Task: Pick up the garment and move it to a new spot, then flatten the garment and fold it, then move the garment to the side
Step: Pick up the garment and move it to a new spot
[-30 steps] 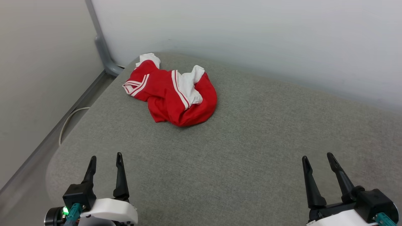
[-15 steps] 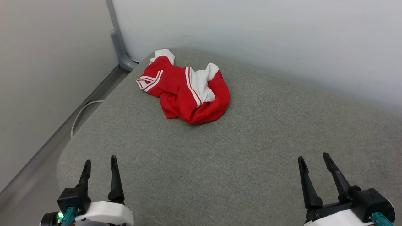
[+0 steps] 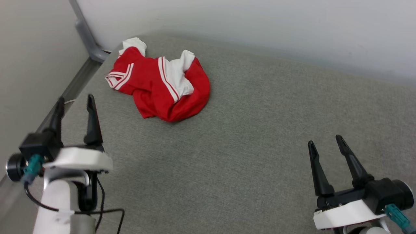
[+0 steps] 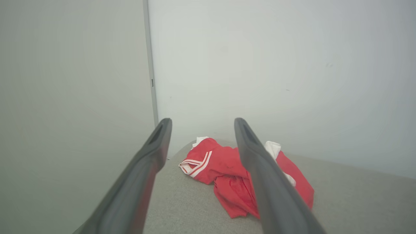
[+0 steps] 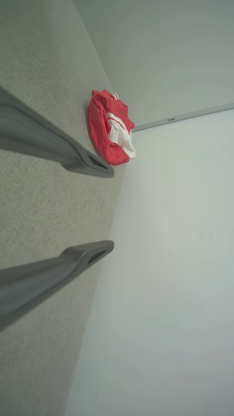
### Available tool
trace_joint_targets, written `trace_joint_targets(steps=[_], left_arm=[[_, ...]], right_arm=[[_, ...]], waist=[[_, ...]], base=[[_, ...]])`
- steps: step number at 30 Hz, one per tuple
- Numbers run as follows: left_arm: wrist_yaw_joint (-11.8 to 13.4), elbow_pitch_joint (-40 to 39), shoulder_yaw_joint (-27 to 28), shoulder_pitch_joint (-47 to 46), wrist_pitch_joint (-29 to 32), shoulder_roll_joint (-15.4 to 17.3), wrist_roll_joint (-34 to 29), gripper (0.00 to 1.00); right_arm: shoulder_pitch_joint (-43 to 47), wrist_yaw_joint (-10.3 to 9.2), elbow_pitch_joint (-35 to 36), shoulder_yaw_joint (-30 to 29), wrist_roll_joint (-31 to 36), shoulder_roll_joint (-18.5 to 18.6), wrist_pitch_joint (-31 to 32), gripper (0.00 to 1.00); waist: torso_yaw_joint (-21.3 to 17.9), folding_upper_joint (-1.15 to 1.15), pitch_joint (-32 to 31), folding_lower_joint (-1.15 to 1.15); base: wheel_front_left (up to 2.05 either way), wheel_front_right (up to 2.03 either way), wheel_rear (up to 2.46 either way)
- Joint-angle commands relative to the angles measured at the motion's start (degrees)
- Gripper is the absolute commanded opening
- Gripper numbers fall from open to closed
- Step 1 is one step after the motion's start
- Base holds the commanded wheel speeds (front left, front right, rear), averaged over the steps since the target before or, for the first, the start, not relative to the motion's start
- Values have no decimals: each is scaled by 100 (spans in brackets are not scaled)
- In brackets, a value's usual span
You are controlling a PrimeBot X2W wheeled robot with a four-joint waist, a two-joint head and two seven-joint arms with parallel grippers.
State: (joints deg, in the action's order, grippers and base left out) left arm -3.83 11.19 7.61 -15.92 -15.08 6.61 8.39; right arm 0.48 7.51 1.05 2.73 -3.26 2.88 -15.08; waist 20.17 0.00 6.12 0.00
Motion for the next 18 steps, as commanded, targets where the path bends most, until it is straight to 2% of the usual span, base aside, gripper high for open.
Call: trace_joint_targets(steps=[1,4,8,14,18], left_arm=[[-87,88,22,-358,-15,73,5,100],[-137,215,139,-766,-15,150,111,100],[-243,533,186,-1500,-15,417,202,100],[-345,1165,-141,-2529,73,1014,312,100],[-357,1591,-506,-3047,566,1377,597,100]], right_arm=[[-150,-4,79,-24,82,-1,-14,100],[-241,-4,164,-31,134,0,-14,100],[-419,-4,333,-12,191,0,-14,100],[-632,-4,596,-49,245,0,-14,100],[-753,-4,740,-13,241,0,-14,100]], waist=[[-333,0,378,0],[-470,0,556,0],[-741,0,875,0],[-1025,0,1278,0],[-1198,0,1492,0]], base=[[0,0,0],[0,0,0],[0,0,0],[0,0,0],[0,0,0]])
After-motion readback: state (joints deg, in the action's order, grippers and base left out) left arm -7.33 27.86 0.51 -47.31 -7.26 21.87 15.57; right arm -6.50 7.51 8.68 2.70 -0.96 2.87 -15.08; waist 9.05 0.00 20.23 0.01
